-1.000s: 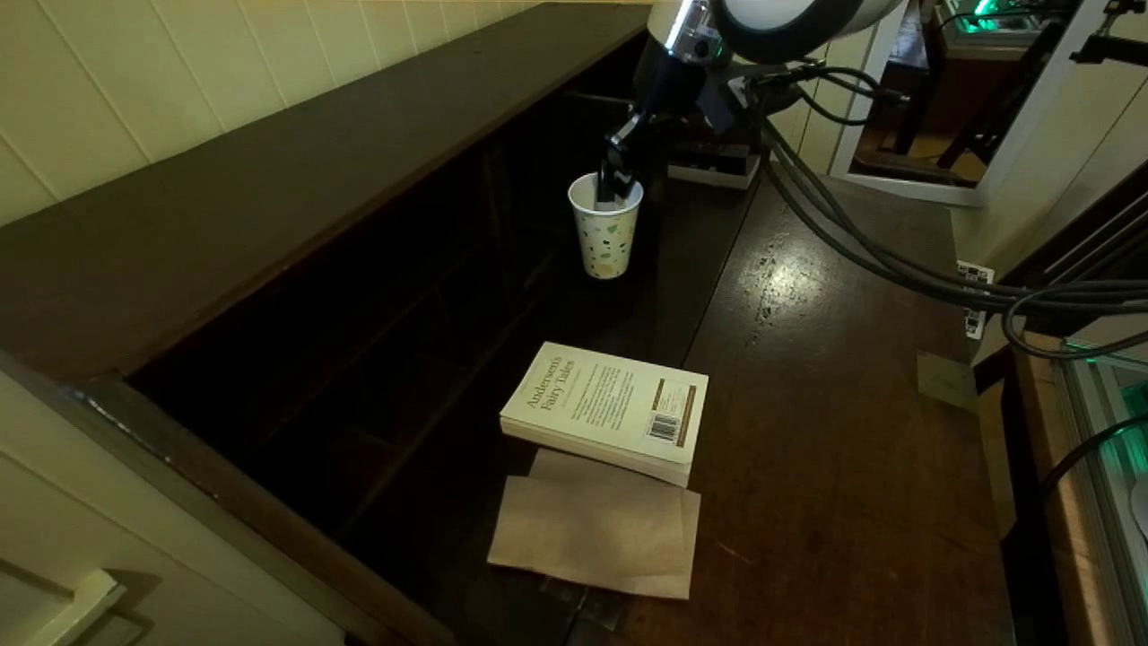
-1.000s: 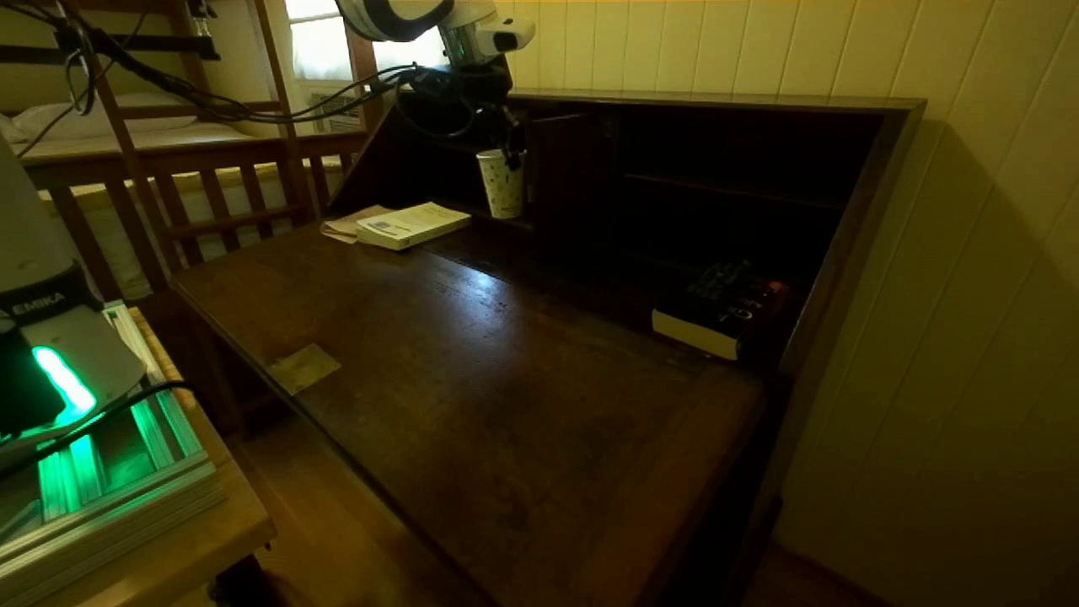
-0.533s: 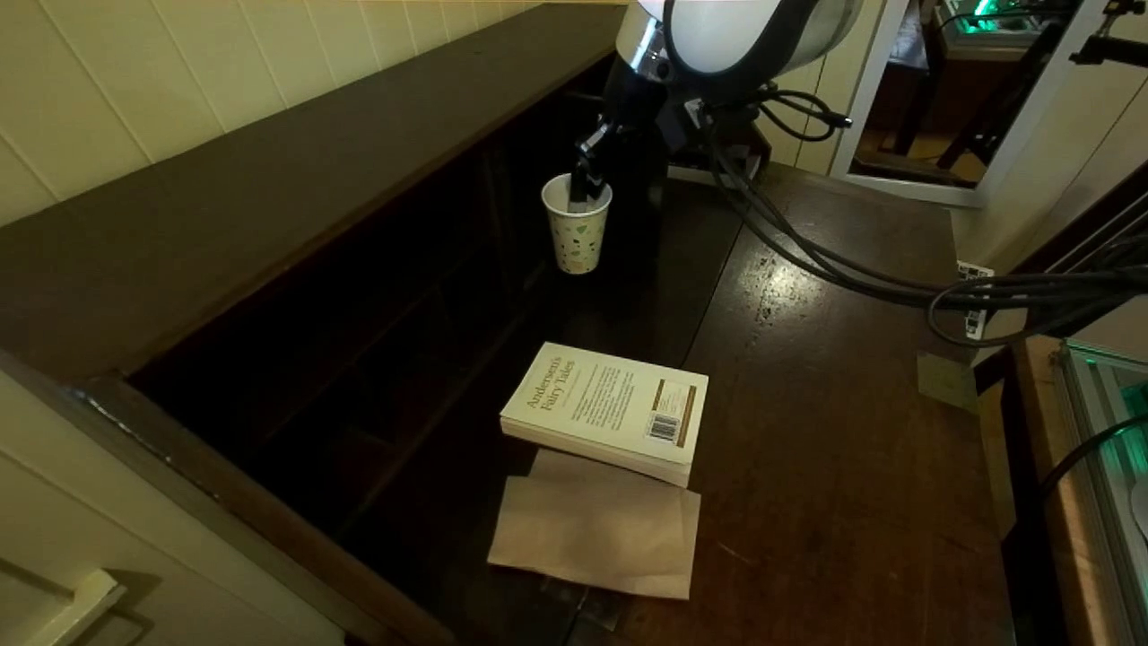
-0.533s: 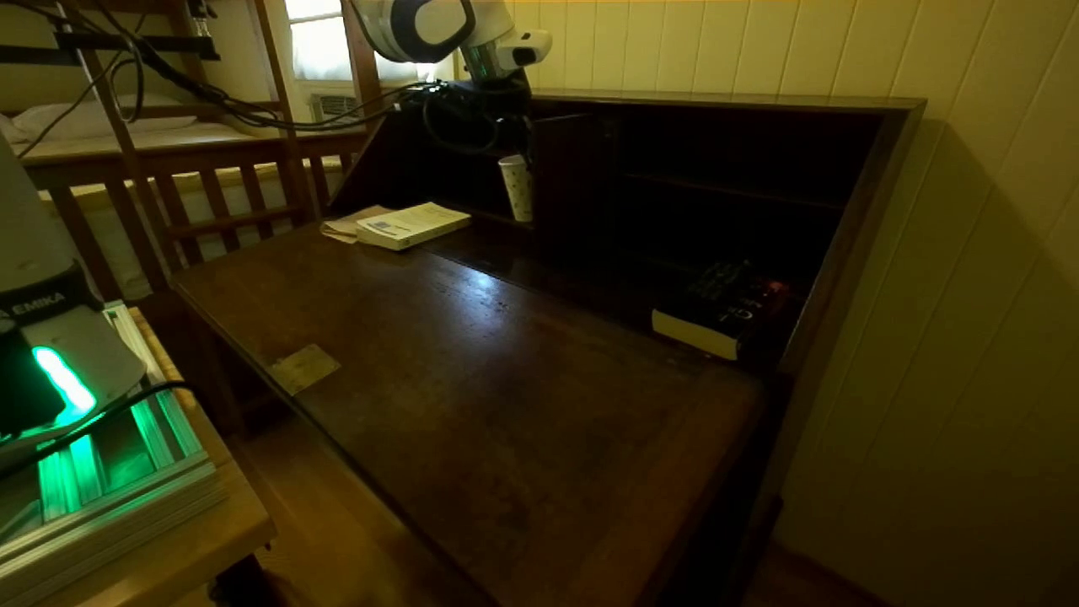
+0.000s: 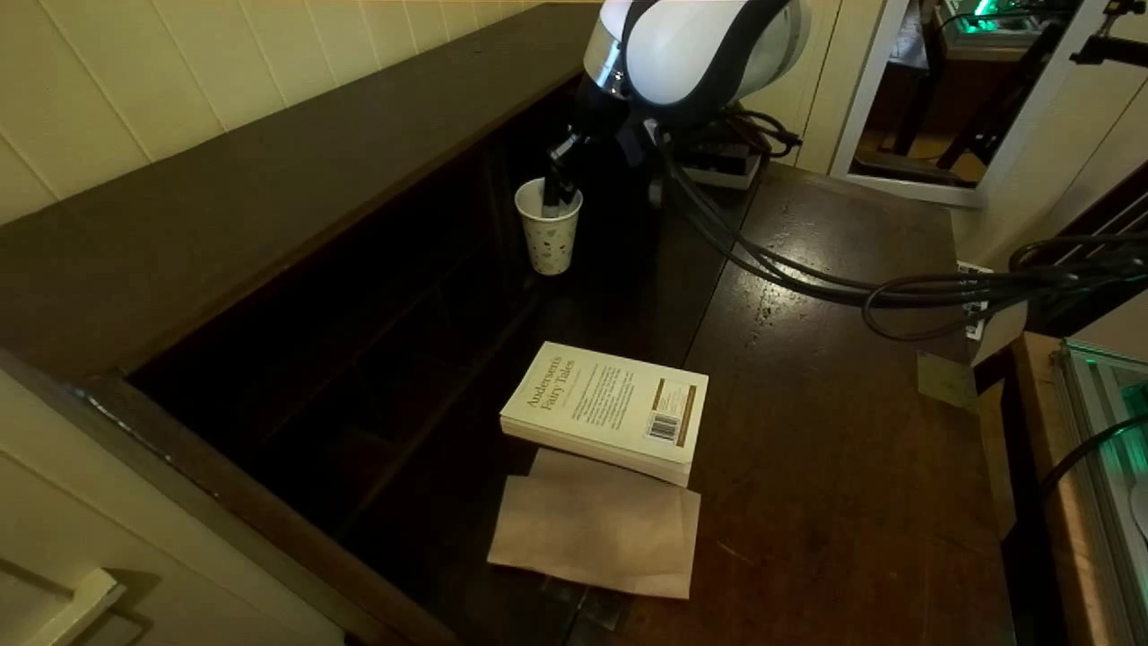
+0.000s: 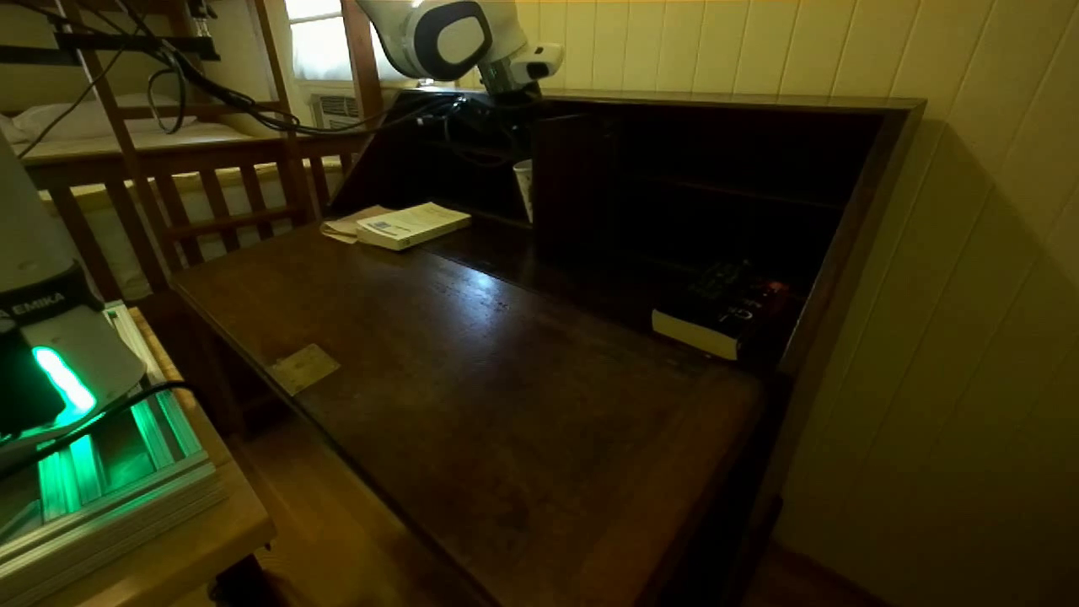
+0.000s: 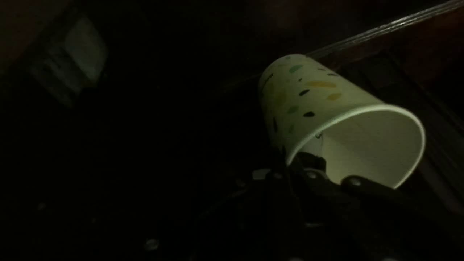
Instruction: Open the compartment on the dresser, put the cup inside then close it
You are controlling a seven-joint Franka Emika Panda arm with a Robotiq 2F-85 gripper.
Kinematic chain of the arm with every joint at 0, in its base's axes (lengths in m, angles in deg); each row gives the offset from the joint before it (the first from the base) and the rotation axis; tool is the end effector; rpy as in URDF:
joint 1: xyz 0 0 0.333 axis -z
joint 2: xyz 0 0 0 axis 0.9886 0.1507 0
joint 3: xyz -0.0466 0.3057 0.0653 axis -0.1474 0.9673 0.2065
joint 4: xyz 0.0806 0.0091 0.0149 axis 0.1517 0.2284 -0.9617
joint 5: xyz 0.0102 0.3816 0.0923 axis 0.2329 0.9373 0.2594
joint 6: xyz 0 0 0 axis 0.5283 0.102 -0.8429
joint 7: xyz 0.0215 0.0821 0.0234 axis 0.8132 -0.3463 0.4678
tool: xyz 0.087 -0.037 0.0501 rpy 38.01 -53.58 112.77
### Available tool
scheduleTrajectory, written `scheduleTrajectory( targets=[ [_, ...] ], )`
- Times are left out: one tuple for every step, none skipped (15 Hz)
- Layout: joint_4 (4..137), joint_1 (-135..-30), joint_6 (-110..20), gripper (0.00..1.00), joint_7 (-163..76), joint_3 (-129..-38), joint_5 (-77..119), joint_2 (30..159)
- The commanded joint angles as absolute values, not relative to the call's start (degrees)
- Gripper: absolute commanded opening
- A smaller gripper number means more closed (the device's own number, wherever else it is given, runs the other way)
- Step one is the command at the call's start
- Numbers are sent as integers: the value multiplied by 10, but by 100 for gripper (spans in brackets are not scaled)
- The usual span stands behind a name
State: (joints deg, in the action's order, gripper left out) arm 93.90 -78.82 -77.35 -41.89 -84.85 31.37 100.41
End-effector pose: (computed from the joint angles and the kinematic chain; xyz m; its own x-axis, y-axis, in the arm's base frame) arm 0.6339 -0.0932 0.3096 0.8237 -0.3266 0.4635 -0.3174 -0.9430 -0.1004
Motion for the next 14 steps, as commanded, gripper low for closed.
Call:
scheduleTrajectory(
  targets=[
    [897, -789, -789, 1, -392, -848, 314, 1041],
    [891, -790, -790, 1, -387, -849, 314, 1047],
    [884, -791, -792, 1, -383, -850, 315, 1053],
    [878, -791, -794, 1, -379, -850, 315, 1059],
    [872, -791, -795, 1, -375, -850, 317, 1065],
    [867, -793, -799, 1, -369, -851, 317, 1071],
    [862, -795, -802, 1, -365, -852, 316, 1077],
    [858, -796, -805, 1, -362, -853, 316, 1081],
    [854, -796, -806, 1, -360, -853, 317, 1085],
    [850, -796, -807, 1, -358, -853, 317, 1089],
    [847, -796, -807, 1, -356, -853, 318, 1092],
    [843, -796, -809, 1, -353, -854, 318, 1095],
    [842, -796, -809, 1, -352, -853, 318, 1096],
    [839, -796, -809, 1, -351, -853, 318, 1097]
  ],
)
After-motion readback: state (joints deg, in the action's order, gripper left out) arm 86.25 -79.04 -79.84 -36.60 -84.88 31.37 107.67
